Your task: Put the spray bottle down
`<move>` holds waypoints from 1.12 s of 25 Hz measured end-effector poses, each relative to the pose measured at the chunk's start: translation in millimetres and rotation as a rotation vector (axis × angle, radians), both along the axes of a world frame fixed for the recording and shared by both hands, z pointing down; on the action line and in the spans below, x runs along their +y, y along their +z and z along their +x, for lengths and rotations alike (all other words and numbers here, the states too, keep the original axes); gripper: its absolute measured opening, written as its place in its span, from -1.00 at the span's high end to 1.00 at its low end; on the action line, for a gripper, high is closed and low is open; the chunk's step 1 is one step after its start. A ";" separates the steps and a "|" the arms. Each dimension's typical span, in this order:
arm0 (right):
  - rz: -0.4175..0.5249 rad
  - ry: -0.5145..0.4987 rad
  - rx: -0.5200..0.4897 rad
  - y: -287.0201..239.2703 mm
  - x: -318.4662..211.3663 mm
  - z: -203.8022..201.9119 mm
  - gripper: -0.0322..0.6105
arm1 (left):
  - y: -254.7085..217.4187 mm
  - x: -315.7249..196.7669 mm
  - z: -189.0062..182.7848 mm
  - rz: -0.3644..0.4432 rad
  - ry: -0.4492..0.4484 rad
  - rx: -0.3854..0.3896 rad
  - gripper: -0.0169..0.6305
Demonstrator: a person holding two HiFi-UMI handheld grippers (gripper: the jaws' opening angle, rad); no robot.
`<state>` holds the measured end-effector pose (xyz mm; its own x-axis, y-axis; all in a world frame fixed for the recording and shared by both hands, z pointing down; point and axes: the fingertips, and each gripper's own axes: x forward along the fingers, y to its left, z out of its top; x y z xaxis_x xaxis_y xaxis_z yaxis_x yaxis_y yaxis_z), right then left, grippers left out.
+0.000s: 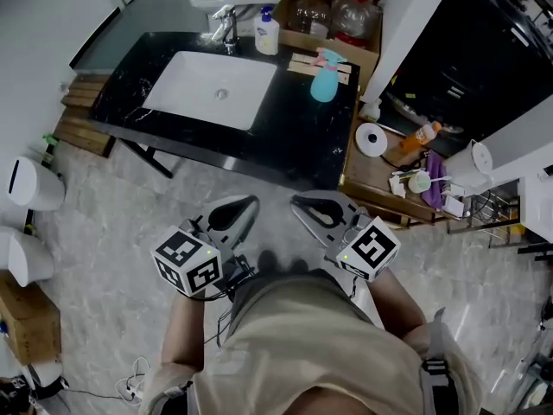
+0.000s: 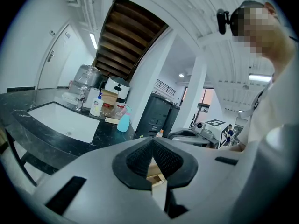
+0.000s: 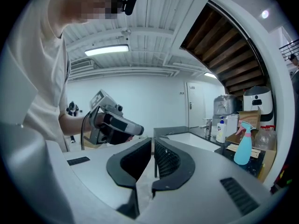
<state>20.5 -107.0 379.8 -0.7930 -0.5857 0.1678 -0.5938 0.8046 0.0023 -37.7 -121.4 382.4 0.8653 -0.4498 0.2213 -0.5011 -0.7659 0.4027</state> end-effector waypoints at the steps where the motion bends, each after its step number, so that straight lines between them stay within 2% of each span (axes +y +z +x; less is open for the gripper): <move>1: 0.000 -0.001 0.000 0.0 0.5 0.5 0.79 | -0.5 1.2 0.5 0.002 -0.001 -0.001 0.91; 15: 0.020 0.031 -0.031 -4.2 11.4 25.4 0.79 | -2.8 19.1 25.5 0.011 0.022 -0.011 0.91; 22: 0.007 0.110 -0.057 1.5 11.7 44.7 0.82 | 2.9 26.3 42.7 0.000 0.053 -0.026 0.91; 28: 0.002 0.118 -0.079 0.8 10.8 51.1 0.82 | 2.6 24.0 49.3 0.003 0.060 -0.026 0.92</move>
<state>71.7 -96.2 380.6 -0.7294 -0.6757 0.1063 -0.6825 0.7294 -0.0466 11.6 -97.4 384.9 0.8845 -0.3983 0.2429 -0.4649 -0.7960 0.3877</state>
